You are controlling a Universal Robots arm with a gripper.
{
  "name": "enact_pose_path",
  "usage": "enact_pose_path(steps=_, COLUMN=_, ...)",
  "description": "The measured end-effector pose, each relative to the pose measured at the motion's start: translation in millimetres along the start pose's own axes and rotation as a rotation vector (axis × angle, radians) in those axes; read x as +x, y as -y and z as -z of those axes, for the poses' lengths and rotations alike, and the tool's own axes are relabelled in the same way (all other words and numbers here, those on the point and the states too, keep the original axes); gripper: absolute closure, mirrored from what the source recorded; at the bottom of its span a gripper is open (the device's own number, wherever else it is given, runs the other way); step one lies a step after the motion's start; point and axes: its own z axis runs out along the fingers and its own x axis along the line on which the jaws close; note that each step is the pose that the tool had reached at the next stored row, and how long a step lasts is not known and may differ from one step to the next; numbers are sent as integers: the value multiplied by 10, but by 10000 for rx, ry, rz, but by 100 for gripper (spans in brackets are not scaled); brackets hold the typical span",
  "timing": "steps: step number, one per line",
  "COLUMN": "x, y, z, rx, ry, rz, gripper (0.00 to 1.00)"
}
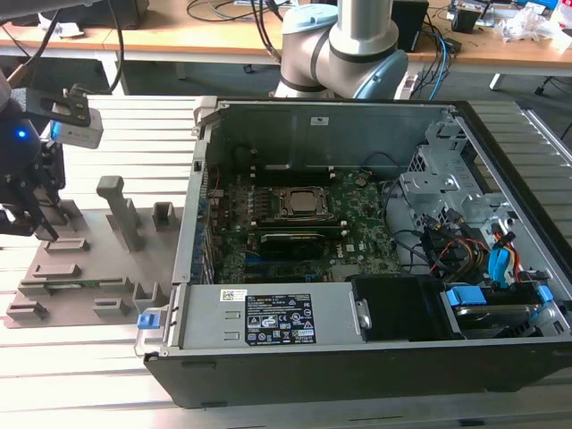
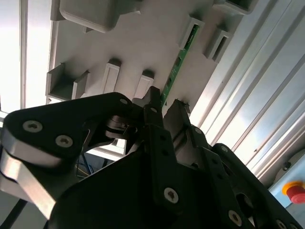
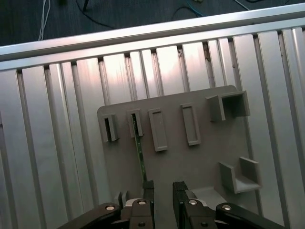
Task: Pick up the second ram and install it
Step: 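Pick up the second ram and move it above second insertion slot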
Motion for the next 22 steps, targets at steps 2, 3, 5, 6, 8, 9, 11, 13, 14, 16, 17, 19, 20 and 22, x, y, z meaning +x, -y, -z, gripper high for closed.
enact_pose_path(steps=2, x=5, y=2, z=-20, rx=0, ry=1, rz=0, gripper=70)
enact_pose_path(steps=3, x=9, y=3, z=-34, rx=0, ry=1, rz=0, gripper=70)
enact_pose_path(steps=5, x=14, y=4, z=-52, rx=0, ry=1, rz=0, gripper=70)
enact_pose_path(steps=6, x=17, y=5, z=-60, rx=0, ry=1, rz=0, gripper=70)
enact_pose_path(steps=8, x=21, y=6, z=-73, rx=1, ry=1, rz=0, gripper=70)
enact_pose_path(steps=9, x=23, y=6, z=-78, rx=0, ry=1, rz=0, gripper=70)
enact_pose_path(steps=11, x=27, y=7, z=-92, rx=0, ry=1, rz=0, gripper=70)
enact_pose_path(steps=13, x=34, y=9, z=-115, rx=1, ry=1, rz=0, gripper=70)
enact_pose_path(steps=14, x=38, y=10, z=-126, rx=0, ry=1, rz=0, gripper=70)
enact_pose_path(steps=16, x=44, y=12, z=-142, rx=1, ry=1, rz=1, gripper=70)
enact_pose_path(steps=17, x=46, y=12, z=-147, rx=0, ry=1, rz=0, gripper=70)
enact_pose_path(steps=19, x=51, y=13, z=-158, rx=0, ry=0, rz=1, gripper=70)
enact_pose_path(steps=20, x=54, y=14, z=-166, rx=0, ry=1, rz=0, gripper=70)
enact_pose_path(steps=22, x=60, y=15, z=-181, rx=1, ry=2, rz=1, gripper=70)
